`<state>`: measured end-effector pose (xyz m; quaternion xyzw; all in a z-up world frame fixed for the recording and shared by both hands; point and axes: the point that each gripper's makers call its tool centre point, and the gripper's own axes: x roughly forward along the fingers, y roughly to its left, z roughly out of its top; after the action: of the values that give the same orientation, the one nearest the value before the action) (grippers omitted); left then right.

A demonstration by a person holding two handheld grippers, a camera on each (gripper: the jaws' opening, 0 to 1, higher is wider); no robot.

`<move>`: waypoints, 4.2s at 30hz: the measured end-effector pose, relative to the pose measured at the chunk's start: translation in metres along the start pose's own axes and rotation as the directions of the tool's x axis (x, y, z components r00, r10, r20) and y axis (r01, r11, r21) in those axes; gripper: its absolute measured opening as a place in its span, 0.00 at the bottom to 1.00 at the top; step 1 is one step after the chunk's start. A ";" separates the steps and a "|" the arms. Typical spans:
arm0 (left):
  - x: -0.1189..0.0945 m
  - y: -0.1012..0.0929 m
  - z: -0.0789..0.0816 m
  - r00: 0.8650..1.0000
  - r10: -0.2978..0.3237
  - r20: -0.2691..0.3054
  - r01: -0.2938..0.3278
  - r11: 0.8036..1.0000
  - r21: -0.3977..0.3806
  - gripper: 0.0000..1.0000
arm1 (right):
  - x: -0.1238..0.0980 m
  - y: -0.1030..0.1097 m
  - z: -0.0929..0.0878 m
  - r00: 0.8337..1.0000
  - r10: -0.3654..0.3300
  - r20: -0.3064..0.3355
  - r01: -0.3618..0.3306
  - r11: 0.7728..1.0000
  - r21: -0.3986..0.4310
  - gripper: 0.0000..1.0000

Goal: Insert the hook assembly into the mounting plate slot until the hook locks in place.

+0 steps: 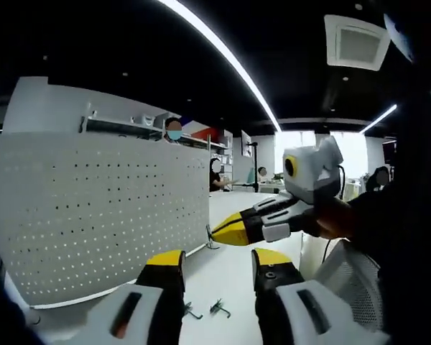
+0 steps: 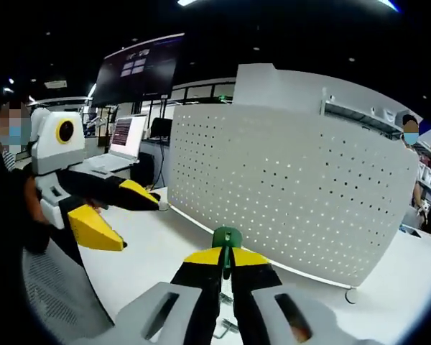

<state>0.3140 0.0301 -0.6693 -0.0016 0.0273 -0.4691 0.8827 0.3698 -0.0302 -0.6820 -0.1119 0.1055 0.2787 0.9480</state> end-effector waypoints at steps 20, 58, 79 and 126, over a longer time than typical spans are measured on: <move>-0.002 0.006 -0.020 1.000 0.018 -0.004 -0.018 1.000 -0.024 0.46 | 0.018 -0.089 0.071 0.979 -0.164 0.124 0.168 0.986 -0.014 0.01; -0.003 0.017 -0.026 0.999 0.034 -0.022 -0.035 0.999 -0.038 0.46 | 0.092 -0.201 0.120 0.927 -0.344 0.152 0.335 0.938 0.087 0.01; -0.004 0.019 -0.026 0.999 0.034 -0.017 -0.035 0.998 -0.057 0.45 | 0.099 -0.207 0.113 0.919 -0.367 0.143 0.357 0.929 0.095 0.00; -0.004 0.021 -0.024 0.999 0.032 0.002 -0.031 0.995 -0.095 0.44 | 0.106 -0.209 0.106 0.898 -0.432 0.087 0.440 0.891 -0.110 0.03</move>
<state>0.3281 0.0460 -0.6934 -0.0440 0.0478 -0.4533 0.8890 0.5866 -0.1199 -0.5771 -0.1841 0.0310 0.0685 0.9800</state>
